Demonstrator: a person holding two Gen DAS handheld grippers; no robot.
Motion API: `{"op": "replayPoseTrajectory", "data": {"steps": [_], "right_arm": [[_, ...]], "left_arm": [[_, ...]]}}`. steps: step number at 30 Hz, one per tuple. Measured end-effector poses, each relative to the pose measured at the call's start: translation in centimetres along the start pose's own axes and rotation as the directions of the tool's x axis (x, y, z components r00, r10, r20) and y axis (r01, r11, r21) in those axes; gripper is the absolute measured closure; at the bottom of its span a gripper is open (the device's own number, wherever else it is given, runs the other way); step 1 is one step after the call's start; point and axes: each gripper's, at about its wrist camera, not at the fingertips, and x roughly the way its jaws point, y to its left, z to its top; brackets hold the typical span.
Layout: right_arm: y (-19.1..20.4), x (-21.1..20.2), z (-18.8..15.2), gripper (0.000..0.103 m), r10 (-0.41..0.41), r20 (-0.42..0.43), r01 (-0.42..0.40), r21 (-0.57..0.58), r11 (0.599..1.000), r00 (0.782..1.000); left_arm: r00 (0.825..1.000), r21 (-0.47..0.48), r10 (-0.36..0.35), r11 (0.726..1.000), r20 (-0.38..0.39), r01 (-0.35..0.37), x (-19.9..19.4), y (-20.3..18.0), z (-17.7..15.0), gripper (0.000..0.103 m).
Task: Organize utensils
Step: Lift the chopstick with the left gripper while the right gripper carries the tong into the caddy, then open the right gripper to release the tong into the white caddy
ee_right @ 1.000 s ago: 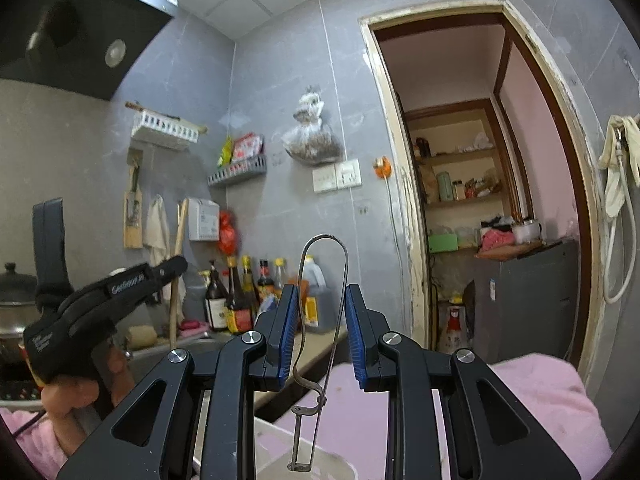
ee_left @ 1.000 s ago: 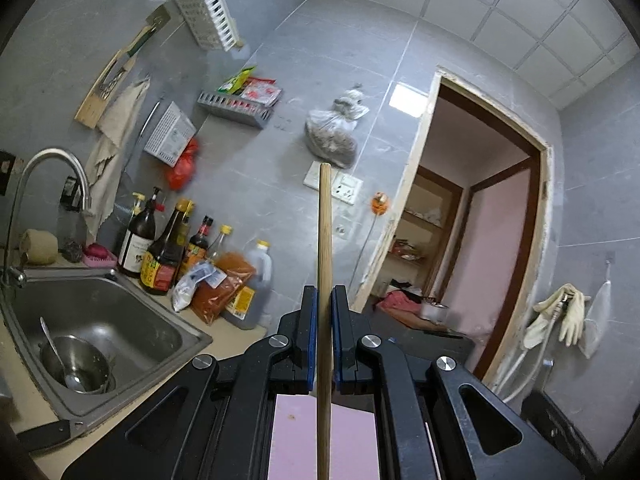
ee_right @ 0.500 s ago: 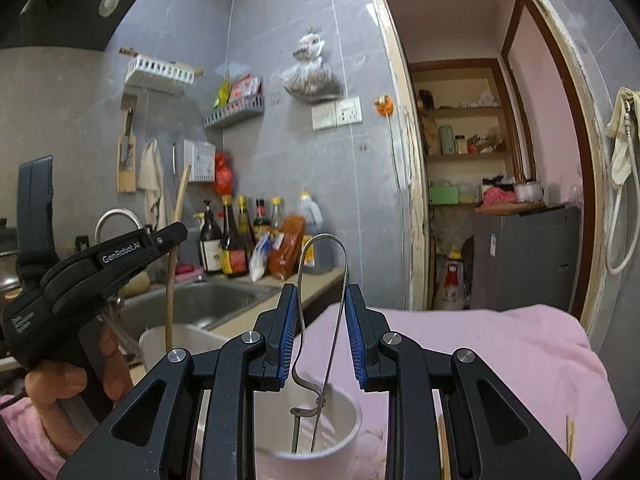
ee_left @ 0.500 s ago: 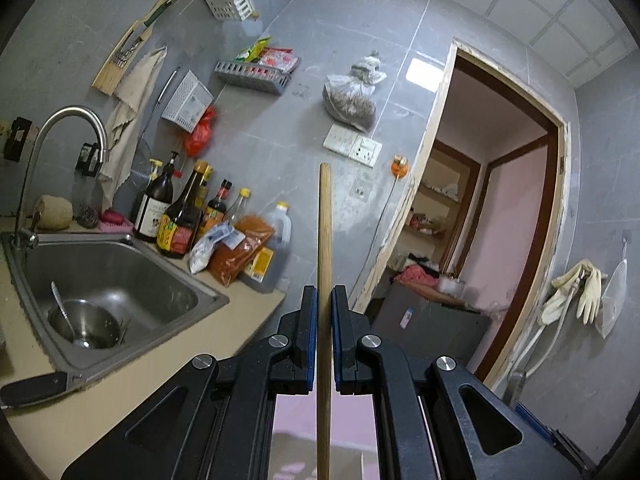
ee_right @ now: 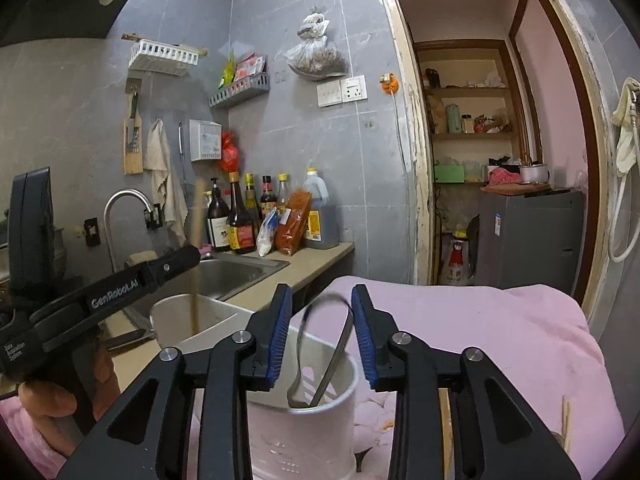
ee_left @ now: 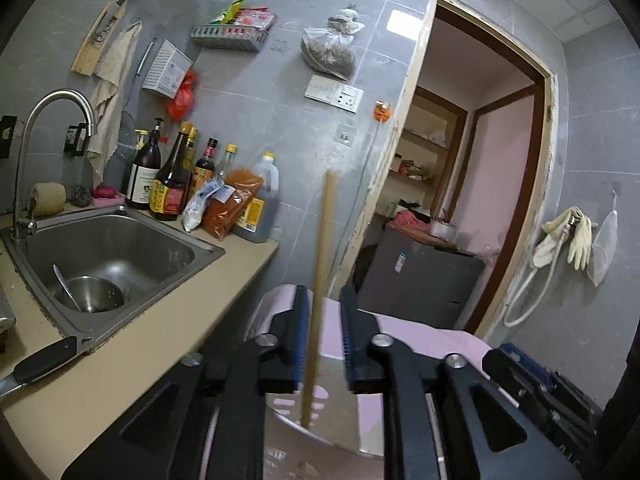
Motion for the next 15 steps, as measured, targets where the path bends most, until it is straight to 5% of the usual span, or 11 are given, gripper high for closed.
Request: {"op": "replayPoseTrajectory", "data": {"steps": [7,11,13,15], "right_arm": [[-1.2,-2.9,1.4,0.067,-0.025,0.057,0.025,0.005,1.0,0.998],[-2.2,-5.2,2.2,0.054,-0.057,0.105,0.056,0.009,0.998,0.993],[-2.8,-6.5,2.6,0.049,-0.084,0.127,0.084,0.005,0.996,0.988],[-3.5,-7.9,2.9,0.032,-0.109,0.151,0.11,0.003,0.994,0.982]], "left_arm": [[0.999,0.008,-0.037,0.999,0.004,0.037,-1.7,-1.7,0.6,0.069],[0.998,0.027,-0.061,0.998,0.005,0.061,-2.7,-3.3,0.8,0.06],[0.997,0.04,-0.075,0.996,0.012,0.074,-3.3,-4.3,0.7,0.044],[0.995,0.044,-0.092,0.995,0.023,0.091,-3.8,-5.2,0.6,0.034]]}}
